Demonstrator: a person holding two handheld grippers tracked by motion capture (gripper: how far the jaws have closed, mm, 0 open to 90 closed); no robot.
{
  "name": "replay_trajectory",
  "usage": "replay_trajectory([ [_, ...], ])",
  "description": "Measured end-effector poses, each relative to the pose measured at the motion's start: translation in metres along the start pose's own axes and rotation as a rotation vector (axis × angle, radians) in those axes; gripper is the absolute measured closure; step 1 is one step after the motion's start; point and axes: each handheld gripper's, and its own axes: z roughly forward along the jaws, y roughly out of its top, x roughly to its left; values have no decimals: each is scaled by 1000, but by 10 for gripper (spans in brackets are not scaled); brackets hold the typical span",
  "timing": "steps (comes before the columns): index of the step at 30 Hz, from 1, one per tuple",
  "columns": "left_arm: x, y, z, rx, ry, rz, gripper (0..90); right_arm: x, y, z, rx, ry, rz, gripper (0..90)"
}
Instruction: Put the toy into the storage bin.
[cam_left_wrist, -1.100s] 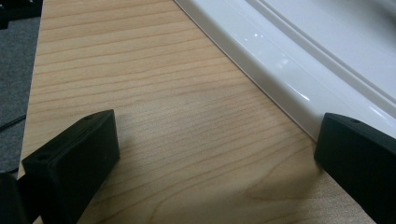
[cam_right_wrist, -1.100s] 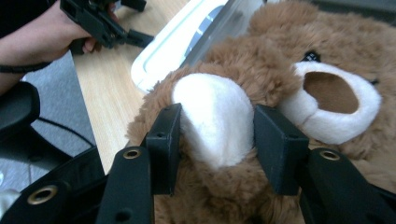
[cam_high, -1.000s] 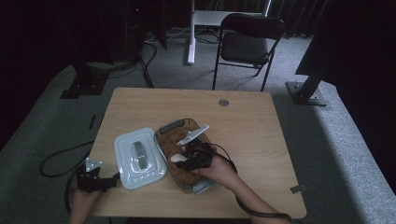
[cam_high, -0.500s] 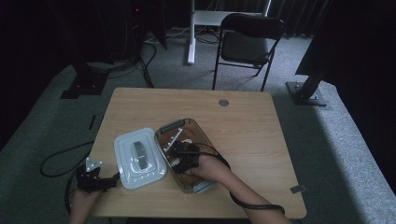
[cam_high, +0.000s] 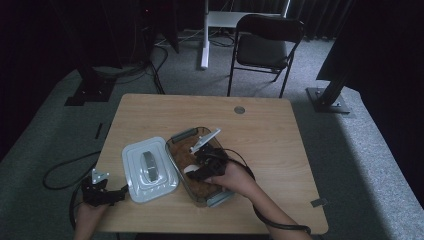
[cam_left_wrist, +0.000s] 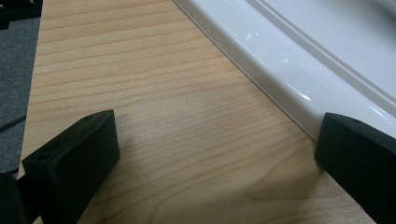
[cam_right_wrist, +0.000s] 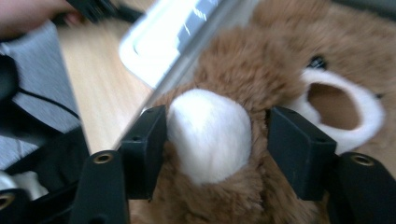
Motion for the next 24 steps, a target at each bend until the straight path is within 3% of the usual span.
replay_trajectory([
  [10,0,0,0,0,0,0,6,-6,-16,-58,-157,-7,47,345],
  [14,0,0,0,-1,0,1,6,-10,-29,-74,-188,-26,63,378],
  [16,0,1,-2,22,5,-6,6,-11,-33,-78,-194,-35,66,395],
  [19,-2,6,-11,35,-20,0,6,-16,-46,-85,-194,-43,86,395],
  [21,-7,12,-22,16,-12,6,7,-19,-55,-88,-198,-53,104,395],
  [24,-18,24,-39,-24,-41,10,7,-24,-70,-90,-193,-63,124,411],
])
